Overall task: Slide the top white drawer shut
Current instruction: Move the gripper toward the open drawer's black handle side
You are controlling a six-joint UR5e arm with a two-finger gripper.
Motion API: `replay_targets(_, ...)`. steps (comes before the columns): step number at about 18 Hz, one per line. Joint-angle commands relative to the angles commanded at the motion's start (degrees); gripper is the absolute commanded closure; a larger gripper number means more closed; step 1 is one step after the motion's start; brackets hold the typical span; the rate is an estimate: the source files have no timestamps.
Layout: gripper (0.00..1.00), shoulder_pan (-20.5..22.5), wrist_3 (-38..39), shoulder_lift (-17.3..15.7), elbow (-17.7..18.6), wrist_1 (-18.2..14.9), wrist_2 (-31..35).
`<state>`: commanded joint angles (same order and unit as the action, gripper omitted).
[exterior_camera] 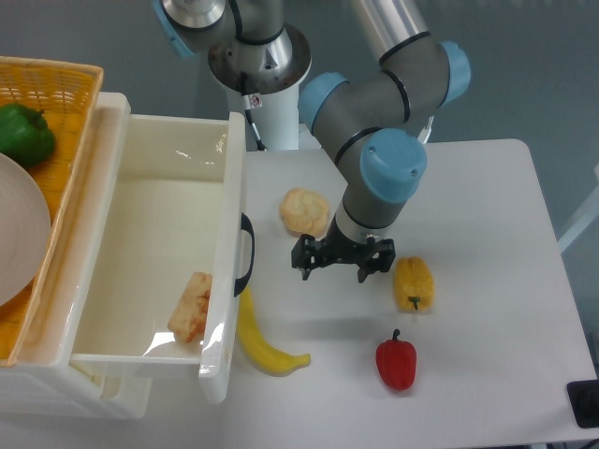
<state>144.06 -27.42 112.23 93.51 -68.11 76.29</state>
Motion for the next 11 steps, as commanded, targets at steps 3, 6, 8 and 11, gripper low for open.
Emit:
replay_targets(3, 0.0, -0.97, 1.22, 0.71, 0.0, 0.0, -0.09)
replay_targets(6, 0.0, -1.32, 1.67, 0.88, 0.0, 0.0, -0.35)
replay_targets(8, 0.0, -1.41, 1.76, 0.71, 0.0, 0.0, -1.05)
replay_targets(11, 0.0, -1.85, 1.85, 0.71, 0.0, -0.09, -2.02)
